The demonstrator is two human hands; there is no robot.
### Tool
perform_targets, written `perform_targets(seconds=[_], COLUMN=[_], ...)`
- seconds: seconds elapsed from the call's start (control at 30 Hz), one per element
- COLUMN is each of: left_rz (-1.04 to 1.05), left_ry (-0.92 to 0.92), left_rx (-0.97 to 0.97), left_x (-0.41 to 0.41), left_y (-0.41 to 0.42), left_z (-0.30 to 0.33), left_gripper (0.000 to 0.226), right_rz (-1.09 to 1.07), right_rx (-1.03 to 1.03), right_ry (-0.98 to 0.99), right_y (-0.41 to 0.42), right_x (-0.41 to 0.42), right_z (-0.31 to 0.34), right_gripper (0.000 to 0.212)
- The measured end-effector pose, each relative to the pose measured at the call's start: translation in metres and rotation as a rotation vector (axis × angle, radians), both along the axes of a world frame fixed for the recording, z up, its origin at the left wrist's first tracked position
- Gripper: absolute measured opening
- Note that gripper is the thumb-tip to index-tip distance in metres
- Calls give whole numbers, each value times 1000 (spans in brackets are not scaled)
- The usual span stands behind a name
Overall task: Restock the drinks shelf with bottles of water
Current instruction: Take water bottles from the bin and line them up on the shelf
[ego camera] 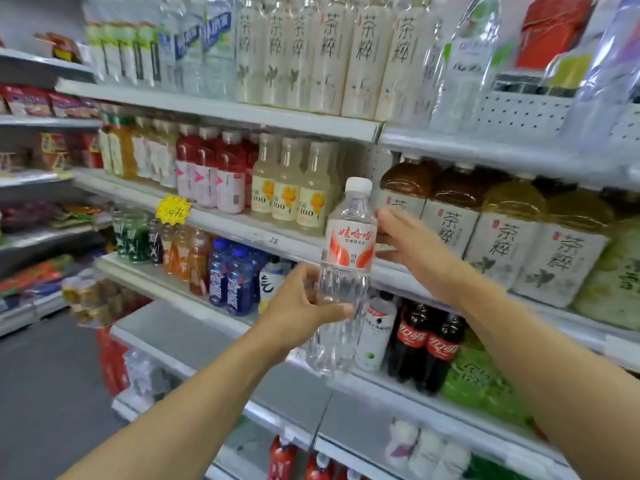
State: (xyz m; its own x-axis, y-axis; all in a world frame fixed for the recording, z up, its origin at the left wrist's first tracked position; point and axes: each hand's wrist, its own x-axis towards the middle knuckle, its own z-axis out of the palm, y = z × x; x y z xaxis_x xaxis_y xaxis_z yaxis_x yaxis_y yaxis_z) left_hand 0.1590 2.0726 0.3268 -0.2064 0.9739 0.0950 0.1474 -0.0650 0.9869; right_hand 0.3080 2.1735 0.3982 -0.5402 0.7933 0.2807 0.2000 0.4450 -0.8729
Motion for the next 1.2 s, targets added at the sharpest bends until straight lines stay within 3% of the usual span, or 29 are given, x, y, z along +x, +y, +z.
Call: perform_targets(seconds=[0.13,0.3,0.53,0.77,1.2], left_rz=[-60,-121,-246,-350,-180], left_ry=[15,58,91,56,-16], left_rx=[67,150,228,315,489], left_x=[39,91,178,267,367], left_y=[13,34,66,112,220], left_z=[45,88,143,197,275], left_gripper=[46,46,49,49,43], right_rz=[-253,-549,-808,-890,-807], right_rx=[331,635,715,812,923], right_ry=[-85,-360,-560,-697,-830], right_y=[-16,-22,-10,29,110], right_x=[66,147,249,338,408], right_z=[39,70,96,113,110], right_gripper=[37,53,55,59,72])
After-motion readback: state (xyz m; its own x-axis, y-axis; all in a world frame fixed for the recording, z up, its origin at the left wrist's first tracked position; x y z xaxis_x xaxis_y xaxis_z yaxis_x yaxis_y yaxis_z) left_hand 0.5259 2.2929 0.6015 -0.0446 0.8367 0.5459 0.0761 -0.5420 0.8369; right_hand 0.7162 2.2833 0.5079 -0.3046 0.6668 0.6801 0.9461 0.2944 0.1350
